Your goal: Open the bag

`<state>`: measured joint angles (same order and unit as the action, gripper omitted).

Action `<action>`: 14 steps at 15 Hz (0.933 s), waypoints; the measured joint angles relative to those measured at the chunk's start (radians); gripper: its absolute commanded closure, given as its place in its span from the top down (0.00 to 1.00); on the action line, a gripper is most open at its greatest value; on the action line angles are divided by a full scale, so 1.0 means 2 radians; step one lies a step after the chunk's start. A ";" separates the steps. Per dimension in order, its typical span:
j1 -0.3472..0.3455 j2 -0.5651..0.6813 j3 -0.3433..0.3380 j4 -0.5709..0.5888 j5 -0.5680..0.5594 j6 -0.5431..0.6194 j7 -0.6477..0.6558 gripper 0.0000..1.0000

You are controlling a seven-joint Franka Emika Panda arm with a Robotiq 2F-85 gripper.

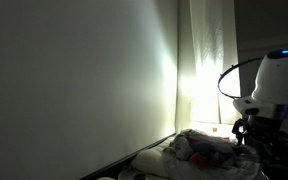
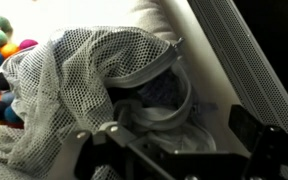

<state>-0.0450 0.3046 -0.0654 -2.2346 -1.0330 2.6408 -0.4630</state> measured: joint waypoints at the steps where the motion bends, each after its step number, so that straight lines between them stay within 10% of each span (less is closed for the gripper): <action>1: 0.000 0.000 0.000 0.000 0.000 0.000 0.000 1.00; 14: 0.003 0.007 0.032 -0.024 0.053 -0.011 -0.048 1.00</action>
<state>-0.0400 0.3176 -0.0015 -2.2834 -0.9275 2.6179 -0.5590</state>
